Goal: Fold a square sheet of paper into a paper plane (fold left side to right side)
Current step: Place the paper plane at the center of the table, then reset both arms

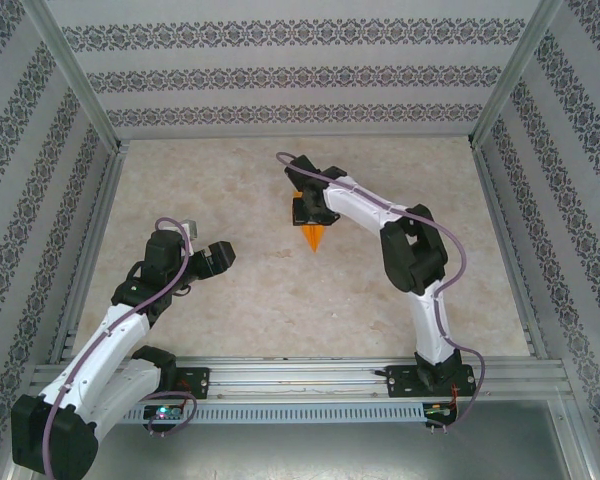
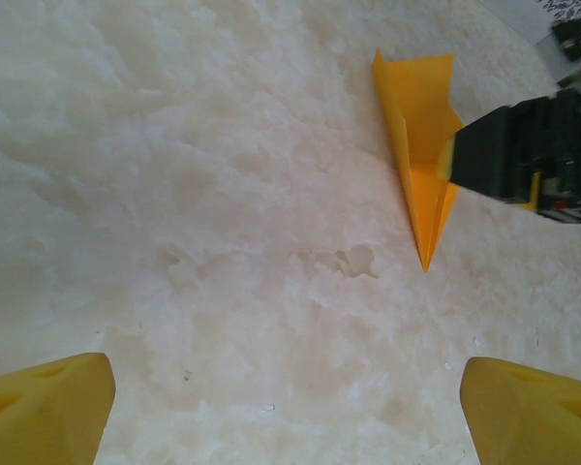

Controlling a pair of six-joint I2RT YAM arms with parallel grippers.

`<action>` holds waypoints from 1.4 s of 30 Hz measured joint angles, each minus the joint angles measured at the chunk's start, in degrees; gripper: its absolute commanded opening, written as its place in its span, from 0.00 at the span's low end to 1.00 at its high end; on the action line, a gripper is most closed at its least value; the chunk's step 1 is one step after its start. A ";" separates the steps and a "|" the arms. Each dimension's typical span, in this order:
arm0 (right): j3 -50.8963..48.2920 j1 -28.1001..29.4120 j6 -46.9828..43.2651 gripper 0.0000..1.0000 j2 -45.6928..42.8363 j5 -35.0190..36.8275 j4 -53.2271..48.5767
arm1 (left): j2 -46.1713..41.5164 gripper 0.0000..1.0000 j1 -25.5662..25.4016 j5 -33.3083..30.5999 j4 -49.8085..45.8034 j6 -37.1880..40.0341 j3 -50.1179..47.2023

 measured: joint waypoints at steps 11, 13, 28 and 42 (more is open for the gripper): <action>-10.71 2.08 -4.85 0.68 -21.68 5.90 2.58 | -3.58 1.00 0.44 -2.64 -3.72 1.62 3.17; -15.04 2.36 -6.05 0.72 -26.95 6.97 3.80 | -4.52 1.00 0.68 -3.41 -4.09 1.77 3.43; -51.10 -6.97 -12.31 0.98 -70.66 9.09 16.74 | -8.48 1.00 1.11 -10.95 -4.42 0.96 3.54; -66.55 -22.01 -19.10 0.99 -79.19 5.07 26.84 | -8.41 1.00 1.55 -12.70 -4.00 -0.46 2.95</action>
